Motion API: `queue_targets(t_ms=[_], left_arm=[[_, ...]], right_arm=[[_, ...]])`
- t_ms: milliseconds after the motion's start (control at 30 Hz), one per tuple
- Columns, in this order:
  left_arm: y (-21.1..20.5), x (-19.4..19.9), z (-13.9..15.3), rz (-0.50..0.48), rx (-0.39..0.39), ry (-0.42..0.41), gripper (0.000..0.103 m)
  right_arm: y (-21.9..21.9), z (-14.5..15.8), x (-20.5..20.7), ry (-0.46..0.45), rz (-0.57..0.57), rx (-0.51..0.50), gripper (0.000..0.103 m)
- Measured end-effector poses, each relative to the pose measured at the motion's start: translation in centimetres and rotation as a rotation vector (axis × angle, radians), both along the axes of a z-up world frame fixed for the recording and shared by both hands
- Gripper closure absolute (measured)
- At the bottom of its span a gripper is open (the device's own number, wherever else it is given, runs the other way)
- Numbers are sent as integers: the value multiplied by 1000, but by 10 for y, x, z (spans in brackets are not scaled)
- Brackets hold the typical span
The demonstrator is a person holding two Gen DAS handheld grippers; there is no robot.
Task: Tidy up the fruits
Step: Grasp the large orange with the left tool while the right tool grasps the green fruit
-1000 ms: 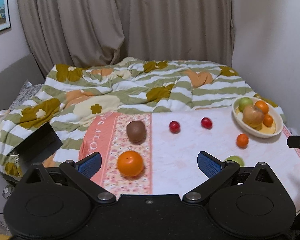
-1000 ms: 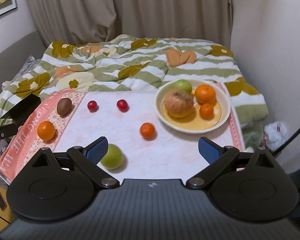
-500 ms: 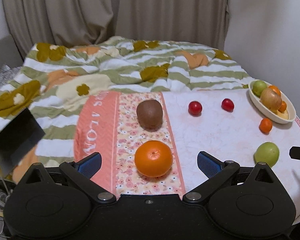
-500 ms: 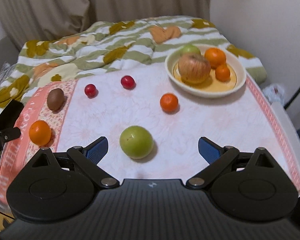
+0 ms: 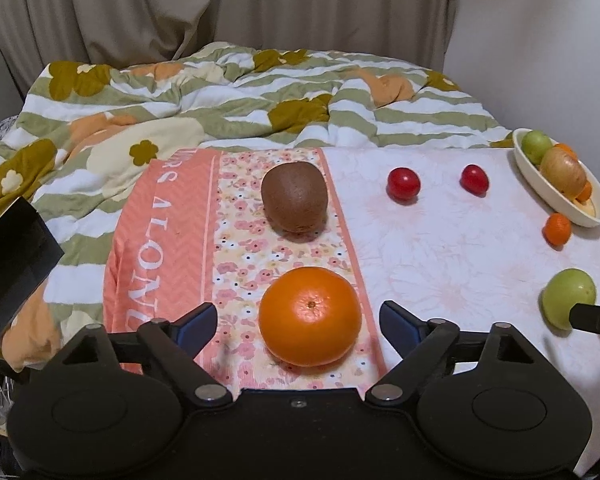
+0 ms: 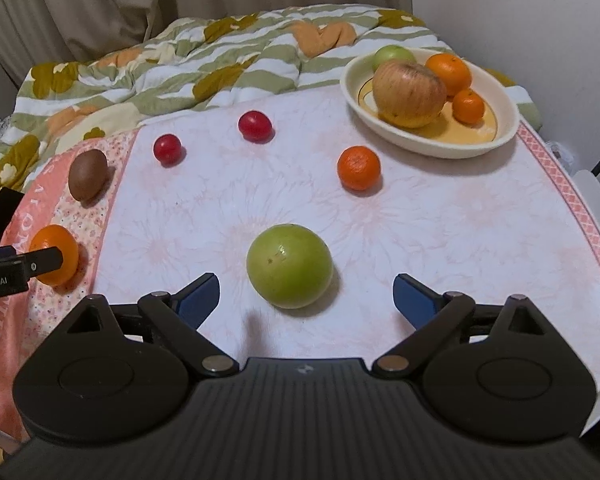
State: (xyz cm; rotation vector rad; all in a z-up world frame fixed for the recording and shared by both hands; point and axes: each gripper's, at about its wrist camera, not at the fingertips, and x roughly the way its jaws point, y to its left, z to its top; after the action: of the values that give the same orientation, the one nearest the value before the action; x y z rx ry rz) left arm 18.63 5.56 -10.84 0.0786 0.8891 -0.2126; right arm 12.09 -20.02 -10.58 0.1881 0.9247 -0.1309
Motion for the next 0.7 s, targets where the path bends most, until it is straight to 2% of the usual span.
queue_targets(t_ms=[200, 333, 467, 700], left_arm=[[-3, 7, -9, 21, -11, 41, 24], [-6, 10, -14, 23, -17, 62, 36], [-9, 10, -15, 22, -15, 56, 38], [-7, 4, -14, 26, -15, 58, 39]], right_arm=[[0, -7, 12, 8, 19, 0, 0], [1, -10, 17, 14, 47, -11, 0], [3, -15, 21, 30, 77, -17, 0], [5, -21, 27, 38, 111, -13, 9]])
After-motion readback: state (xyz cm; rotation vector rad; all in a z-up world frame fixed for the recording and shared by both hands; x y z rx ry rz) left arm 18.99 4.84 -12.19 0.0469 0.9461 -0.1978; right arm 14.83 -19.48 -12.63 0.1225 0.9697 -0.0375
